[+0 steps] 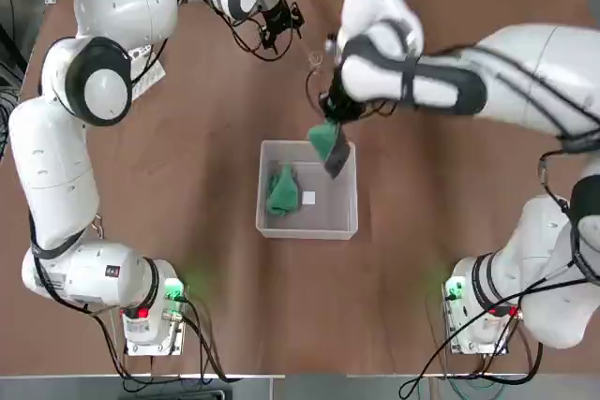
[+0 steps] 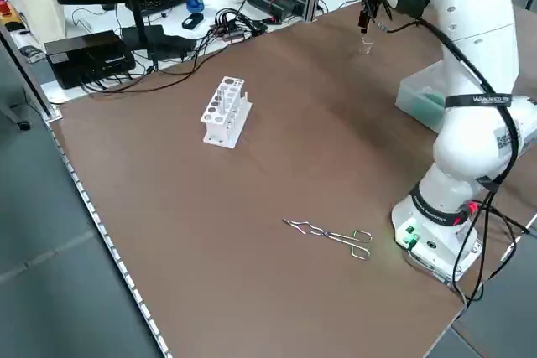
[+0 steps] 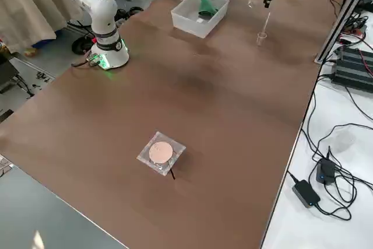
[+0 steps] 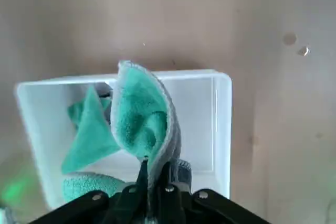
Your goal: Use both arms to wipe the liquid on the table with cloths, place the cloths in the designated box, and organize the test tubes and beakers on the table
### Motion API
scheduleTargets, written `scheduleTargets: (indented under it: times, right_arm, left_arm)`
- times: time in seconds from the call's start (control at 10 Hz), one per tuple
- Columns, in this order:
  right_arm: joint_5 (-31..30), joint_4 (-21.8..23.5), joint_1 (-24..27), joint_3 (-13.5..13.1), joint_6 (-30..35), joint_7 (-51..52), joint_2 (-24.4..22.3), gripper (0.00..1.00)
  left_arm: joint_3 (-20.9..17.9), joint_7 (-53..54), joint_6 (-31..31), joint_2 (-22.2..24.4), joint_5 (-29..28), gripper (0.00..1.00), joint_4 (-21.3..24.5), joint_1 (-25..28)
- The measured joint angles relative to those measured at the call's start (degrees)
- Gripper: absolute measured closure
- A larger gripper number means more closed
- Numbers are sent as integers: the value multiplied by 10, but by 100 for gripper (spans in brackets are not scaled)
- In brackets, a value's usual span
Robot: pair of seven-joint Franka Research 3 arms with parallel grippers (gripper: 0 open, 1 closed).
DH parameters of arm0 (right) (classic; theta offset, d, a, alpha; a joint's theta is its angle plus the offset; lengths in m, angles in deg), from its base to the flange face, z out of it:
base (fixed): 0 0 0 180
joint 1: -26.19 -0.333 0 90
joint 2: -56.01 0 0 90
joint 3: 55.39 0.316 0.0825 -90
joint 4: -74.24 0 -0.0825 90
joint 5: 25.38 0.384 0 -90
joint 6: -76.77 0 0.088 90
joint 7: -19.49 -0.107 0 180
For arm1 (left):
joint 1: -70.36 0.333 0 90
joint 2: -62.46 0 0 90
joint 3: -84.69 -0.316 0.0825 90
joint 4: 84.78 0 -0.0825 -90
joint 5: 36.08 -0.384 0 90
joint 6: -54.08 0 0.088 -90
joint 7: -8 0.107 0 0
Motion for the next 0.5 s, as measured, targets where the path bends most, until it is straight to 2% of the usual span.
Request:
scheduleTargets:
  times: [0.2, 0.3, 0.5]
  right_arm:
    - [-37, 17, -53, 1, -18, -72, 37, 91]
    - [-40, 18, -64, 0, -21, -82, 56, 89]
    - [-45, 18, -66, -3, -30, -85, 73, 76]
  left_arm:
    - [-9, 0, -33, -16, 0, 1, -1, -8]
    - [-23, 0, -51, -19, 0, 1, -1, -17]
    - [-30, 0, -73, -21, -1, 1, -2, -26]
